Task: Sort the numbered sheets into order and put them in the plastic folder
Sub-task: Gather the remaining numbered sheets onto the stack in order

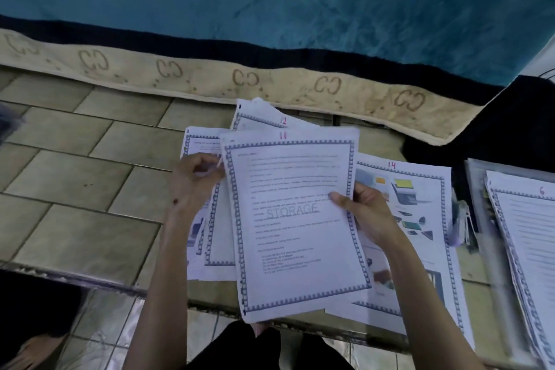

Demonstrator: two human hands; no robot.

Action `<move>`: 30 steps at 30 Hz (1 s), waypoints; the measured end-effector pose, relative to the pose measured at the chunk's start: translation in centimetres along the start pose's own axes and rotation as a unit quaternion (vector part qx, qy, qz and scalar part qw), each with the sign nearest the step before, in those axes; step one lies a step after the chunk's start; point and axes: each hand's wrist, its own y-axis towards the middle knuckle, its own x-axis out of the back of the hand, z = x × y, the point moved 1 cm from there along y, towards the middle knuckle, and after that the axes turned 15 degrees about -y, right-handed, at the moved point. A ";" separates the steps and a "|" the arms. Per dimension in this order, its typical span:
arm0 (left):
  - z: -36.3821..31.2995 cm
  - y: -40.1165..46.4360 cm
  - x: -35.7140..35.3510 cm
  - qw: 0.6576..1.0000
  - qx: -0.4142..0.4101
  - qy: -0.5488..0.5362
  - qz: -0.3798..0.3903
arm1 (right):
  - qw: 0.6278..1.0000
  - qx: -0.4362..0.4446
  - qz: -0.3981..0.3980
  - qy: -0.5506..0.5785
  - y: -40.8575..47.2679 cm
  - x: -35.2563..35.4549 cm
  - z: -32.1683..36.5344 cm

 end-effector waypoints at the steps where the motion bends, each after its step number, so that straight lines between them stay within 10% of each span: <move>1: 0.0 -0.3 0.1 0.999 -0.021 0.028 -0.025 | 1.000 0.008 -0.003 -0.020 0.0 -0.2 -0.1; 26: 0.6 -2.9 0.5 0.965 0.097 -0.241 0.024 | 0.996 0.076 -0.039 -0.037 -0.9 -1.3 -0.6; 30: 0.7 -1.2 1.7 0.991 0.085 0.019 -0.100 | 0.997 0.070 -0.027 -0.019 -0.8 -1.1 -0.7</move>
